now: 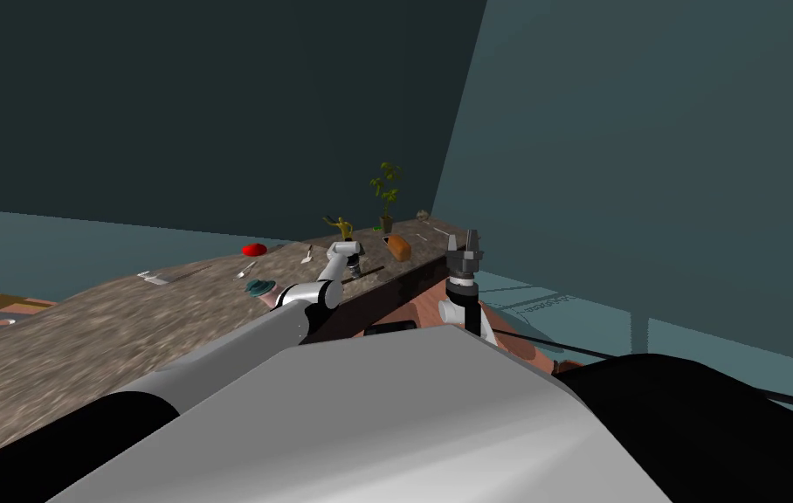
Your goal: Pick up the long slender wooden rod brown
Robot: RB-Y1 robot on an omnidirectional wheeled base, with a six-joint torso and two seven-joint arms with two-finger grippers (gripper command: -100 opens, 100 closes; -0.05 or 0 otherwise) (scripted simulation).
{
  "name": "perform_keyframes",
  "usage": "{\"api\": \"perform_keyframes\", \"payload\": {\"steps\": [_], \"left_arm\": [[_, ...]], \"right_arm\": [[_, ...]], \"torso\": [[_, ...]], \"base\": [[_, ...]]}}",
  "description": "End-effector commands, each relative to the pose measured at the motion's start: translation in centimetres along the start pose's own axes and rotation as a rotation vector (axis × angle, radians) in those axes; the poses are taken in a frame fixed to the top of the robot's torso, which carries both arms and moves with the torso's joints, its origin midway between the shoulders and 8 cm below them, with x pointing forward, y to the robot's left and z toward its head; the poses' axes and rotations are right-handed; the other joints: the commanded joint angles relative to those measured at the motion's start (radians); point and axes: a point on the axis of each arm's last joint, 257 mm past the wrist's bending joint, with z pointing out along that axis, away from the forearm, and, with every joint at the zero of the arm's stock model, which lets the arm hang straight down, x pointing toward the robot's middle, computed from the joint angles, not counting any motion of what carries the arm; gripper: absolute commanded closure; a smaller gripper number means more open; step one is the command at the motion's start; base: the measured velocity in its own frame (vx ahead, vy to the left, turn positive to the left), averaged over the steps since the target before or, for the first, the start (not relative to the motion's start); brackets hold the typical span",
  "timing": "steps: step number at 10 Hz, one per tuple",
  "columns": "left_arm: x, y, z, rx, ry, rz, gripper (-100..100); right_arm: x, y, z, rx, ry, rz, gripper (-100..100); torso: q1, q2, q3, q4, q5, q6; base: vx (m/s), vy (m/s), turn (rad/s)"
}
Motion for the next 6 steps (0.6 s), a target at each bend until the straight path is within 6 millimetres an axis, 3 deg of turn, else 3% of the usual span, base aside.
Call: {"api": "perform_keyframes", "payload": {"steps": [1, 3, 4, 5, 6], "left_arm": [[0.0, 0.0, 0.0, 0.0, 0.0, 0.0, 100], [0.0, 0.0, 0.0, 0.0, 0.0, 0.0, 100], [0.0, 0.0, 0.0, 0.0, 0.0, 0.0, 0], [0.2, -0.3, -1.1, 0.002, 0.0, -0.002, 100], [0.4, -0.4, -1.9, 0.001, 0.0, -0.003, 100]], "right_arm": [[0.0, 0.0, 0.0, 0.0, 0.0, 0.0, 0], [0.0, 0.0, 0.0, 0.0, 0.0, 0.0, 0], [0.0, 0.0, 0.0, 0.0, 0.0, 0.0, 0], [0.0, 0.0, 0.0, 0.0, 0.0, 0.0, 0], [0.0, 0.0, 0.0, 0.0, 0.0, 0.0, 0]], "torso": [[0.0, 0.0, 0.0, 0.0, 0.0, 0.0], [0.0, -0.001, -0.001, 0.0, 0.0, 0.0], [0.0, -0.001, -0.001, 0.0, 0.0, 0.0], [0.0, -0.001, -0.001, 0.0, 0.0, 0.0], [0.001, -0.001, 0.0, 0.0, 0.0, 0.0]], "base": [[0.0, 0.0, 0.0], [0.0, 0.0, 0.0], [0.0, 0.0, 0.0], [-0.009, 0.011, -0.011], [-0.016, 0.023, -0.012]]}}
